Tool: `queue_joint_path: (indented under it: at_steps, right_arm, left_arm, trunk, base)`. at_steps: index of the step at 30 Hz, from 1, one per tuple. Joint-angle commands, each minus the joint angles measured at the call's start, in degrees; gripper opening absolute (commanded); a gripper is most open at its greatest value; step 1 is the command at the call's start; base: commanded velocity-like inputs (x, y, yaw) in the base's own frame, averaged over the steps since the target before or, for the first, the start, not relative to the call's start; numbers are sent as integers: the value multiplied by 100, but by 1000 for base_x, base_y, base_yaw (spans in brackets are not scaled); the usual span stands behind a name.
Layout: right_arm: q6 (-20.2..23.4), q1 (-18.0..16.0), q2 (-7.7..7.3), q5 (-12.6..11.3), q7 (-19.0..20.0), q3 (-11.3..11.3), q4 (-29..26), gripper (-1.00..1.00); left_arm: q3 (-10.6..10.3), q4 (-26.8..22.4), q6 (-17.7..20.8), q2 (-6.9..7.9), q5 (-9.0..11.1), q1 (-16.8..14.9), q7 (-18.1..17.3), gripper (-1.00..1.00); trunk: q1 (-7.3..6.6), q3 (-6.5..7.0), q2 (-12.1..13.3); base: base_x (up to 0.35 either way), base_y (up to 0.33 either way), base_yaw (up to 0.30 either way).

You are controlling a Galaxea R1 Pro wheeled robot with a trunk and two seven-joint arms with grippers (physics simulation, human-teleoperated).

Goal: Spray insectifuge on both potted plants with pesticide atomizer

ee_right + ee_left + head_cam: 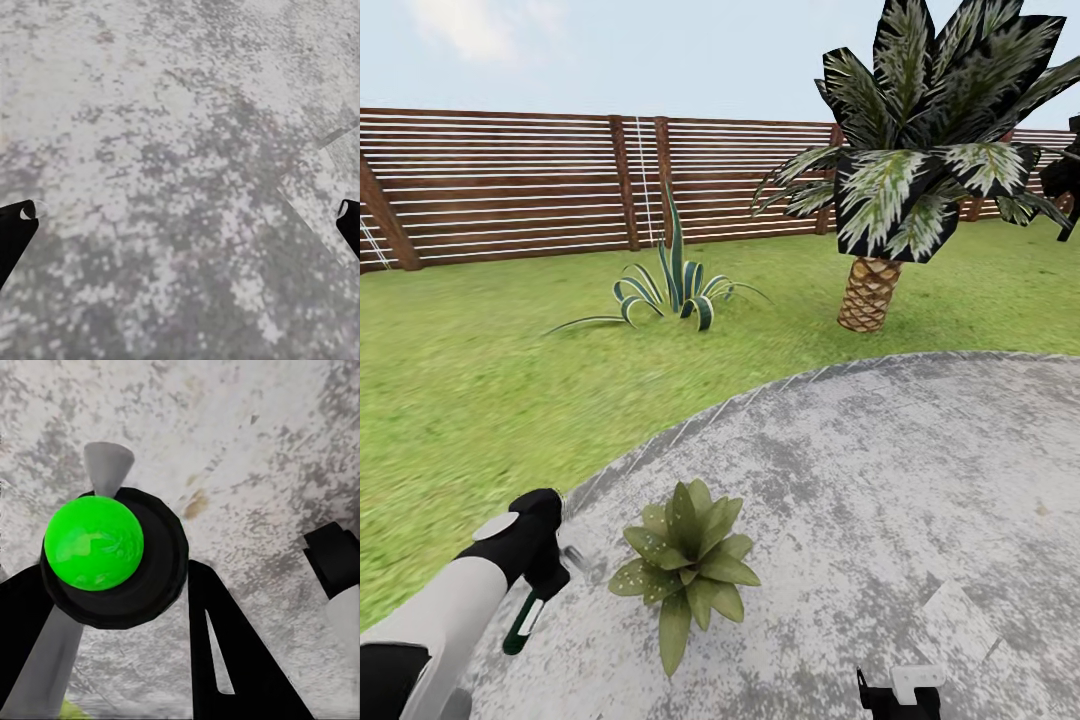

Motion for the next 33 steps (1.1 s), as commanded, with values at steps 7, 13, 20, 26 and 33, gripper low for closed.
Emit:
queue_joint_path:
  at_steps: [7, 13, 20, 26, 33]
  right_arm:
    - [-6, -1, -1, -21, -34, 49, -3, 100]
    - [-6, -1, -1, -24, -34, 48, -3, 100]
    - [-6, -1, 7, -30, -26, 49, -4, 100]
    - [-6, -1, 8, -38, -33, 49, -8, 100]
    - [-6, -1, 8, -41, -49, 49, -12, 100]
  left_arm:
    - [1, -15, 32, 78, 19, 11, -31, -100]
    - [-24, -72, 40, -288, 17, -83, -28, -100]
    - [555, -24, -19, -202, 81, 135, -18, -100]
    - [685, -8, 15, -189, 80, 240, 30, -100]
    - [698, -77, 31, -231, 89, 243, 56, -100]
  trunk:
    - [-1, -5, -2]
    - [-1, -5, -2]
    - [-1, -5, -2]
    - [-1, -5, -2]
    - [-1, -5, -2]
  base:
    - [0, 0, 0]
    - [0, 0, 0]
    - [0, 0, 0]
    - [-1, 0, 125]
    - [-197, -138, 237]
